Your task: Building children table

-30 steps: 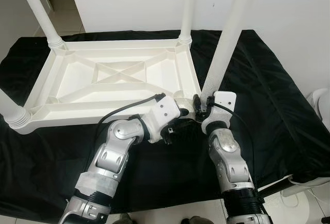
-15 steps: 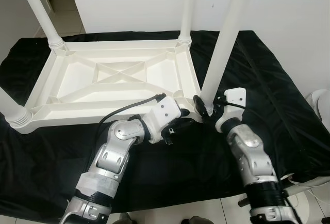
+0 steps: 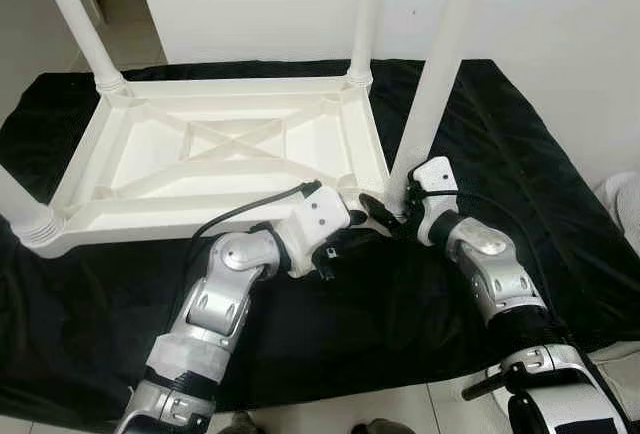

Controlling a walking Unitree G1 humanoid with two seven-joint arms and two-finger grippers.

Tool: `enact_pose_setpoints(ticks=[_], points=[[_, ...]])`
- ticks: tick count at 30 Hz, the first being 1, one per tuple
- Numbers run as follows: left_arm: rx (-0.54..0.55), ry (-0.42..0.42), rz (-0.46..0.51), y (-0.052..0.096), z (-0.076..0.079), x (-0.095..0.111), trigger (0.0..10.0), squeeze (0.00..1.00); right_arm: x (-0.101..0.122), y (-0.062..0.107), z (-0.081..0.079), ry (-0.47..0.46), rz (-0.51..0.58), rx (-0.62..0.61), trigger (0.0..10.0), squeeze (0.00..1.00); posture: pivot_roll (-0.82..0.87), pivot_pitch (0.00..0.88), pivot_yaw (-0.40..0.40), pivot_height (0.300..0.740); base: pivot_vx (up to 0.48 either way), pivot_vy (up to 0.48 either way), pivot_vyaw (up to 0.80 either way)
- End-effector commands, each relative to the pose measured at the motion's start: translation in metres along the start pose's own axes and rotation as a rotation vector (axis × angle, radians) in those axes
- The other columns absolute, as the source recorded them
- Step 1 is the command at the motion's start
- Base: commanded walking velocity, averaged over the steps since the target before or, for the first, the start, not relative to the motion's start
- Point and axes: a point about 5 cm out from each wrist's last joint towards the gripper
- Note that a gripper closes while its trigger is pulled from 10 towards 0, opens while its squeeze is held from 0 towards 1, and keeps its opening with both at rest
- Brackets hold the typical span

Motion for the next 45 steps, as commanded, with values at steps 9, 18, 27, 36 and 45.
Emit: enact_pose_setpoints(ticks=[9, 18, 27, 36, 45], points=[[0.122, -0.006, -0.011, 0.001, -0.008, 0.001, 10.0, 0.00, -0.004, 0.001, 0.002, -0.008, -0.011, 0.073, 0.0, 0.00, -0.12, 0.041, 0.019, 0.740, 0.000, 0.000, 0.00], [0.121, 0.015, -0.025, 0.000, -0.003, -0.006, 10.0, 0.00, 0.001, 0.002, 0.000, -0.072, 0.076, -0.065, 10.0, 0.00, -0.13, 0.049, 0.021, 0.740, 0.000, 0.000, 0.00], [0.128, 0.020, -0.030, 0.002, -0.004, -0.006, 10.0, 0.00, -0.004, 0.003, -0.017, -0.180, 0.107, -0.464, 10.0, 0.00, -0.13, 0.062, 0.018, 0.740, 0.000, 0.000, 0.00], [0.119, 0.018, -0.027, 0.002, -0.004, -0.006, 10.0, 0.00, -0.011, 0.000, -0.058, -0.262, 0.139, -0.630, 10.0, 0.00, -0.14, 0.065, 0.031, 0.740, 0.000, 0.000, 0.00], [0.117, 0.016, -0.022, 0.000, -0.005, -0.005, 10.0, 0.00, -0.001, 0.000, -0.063, -0.274, 0.161, -0.603, 10.0, 0.23, -0.15, 0.060, 0.029, 0.740, 0.000, 0.000, 0.00]])
Point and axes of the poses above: a point about 5 cm out from each wrist's last joint towards the gripper, its own y axis pointing back from the gripper into the wrist, its own x axis along the axis of the wrist's last joint, z = x × y, and after that the axes turned 10 degrees about -y, right-handed
